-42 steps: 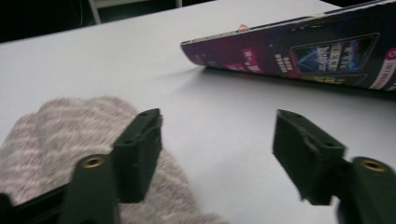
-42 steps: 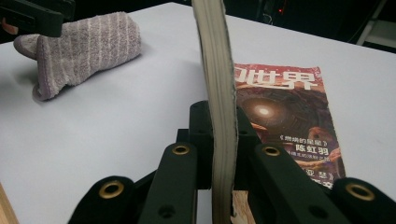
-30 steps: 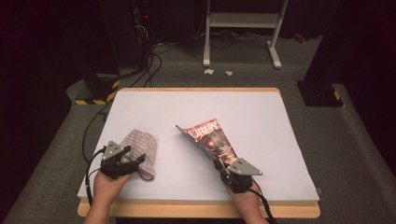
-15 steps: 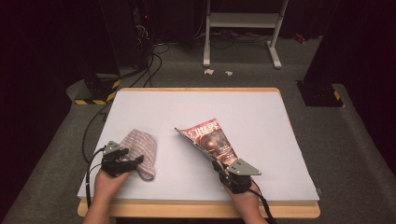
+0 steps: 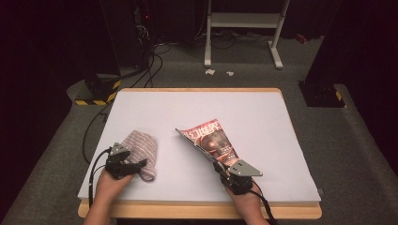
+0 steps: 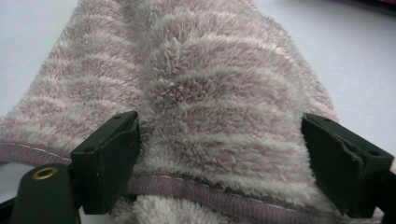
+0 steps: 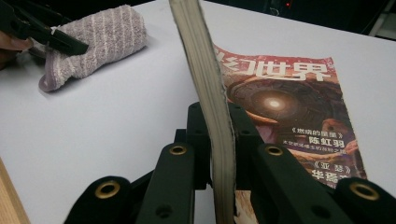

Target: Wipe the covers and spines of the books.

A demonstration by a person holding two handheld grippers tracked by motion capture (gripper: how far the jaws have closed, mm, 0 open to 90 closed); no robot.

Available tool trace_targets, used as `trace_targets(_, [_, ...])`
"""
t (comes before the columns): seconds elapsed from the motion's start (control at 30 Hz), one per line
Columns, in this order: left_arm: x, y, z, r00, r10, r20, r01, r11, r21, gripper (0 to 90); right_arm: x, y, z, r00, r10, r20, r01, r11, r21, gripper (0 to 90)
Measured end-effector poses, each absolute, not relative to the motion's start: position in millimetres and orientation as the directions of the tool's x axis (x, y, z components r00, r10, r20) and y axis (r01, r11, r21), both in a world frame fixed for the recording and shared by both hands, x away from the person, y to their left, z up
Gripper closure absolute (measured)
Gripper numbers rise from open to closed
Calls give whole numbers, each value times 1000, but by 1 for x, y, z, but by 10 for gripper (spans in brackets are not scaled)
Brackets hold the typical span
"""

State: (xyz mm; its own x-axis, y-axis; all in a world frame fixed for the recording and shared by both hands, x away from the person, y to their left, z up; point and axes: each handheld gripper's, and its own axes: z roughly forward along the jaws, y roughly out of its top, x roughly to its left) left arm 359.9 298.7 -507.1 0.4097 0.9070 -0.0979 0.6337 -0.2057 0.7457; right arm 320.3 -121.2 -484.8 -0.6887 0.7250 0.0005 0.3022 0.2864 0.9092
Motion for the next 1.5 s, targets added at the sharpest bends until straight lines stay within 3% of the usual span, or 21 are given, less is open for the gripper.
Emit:
trace_targets(0.5, [356, 299, -508, 401, 911, -90, 621, -199, 758, 183, 319, -121, -486, -688, 726, -3, 299, 286, 910, 811])
trace_targets(0.93, [351, 297, -506, 462, 876, -139, 612, -202, 765, 568, 319, -121, -486, -688, 726, 0, 300, 285, 910, 807])
trace_targets(1.17, [347, 293, -499, 472, 875, -107, 574, -212, 791, 615, 319, -121, -486, -691, 723, -6, 298, 292, 909, 807])
trace_targets(1.5, [339, 287, -482, 534, 830, -163, 488, -145, 860, 616, 318, -121, -486, -692, 721, -17, 284, 295, 912, 813])
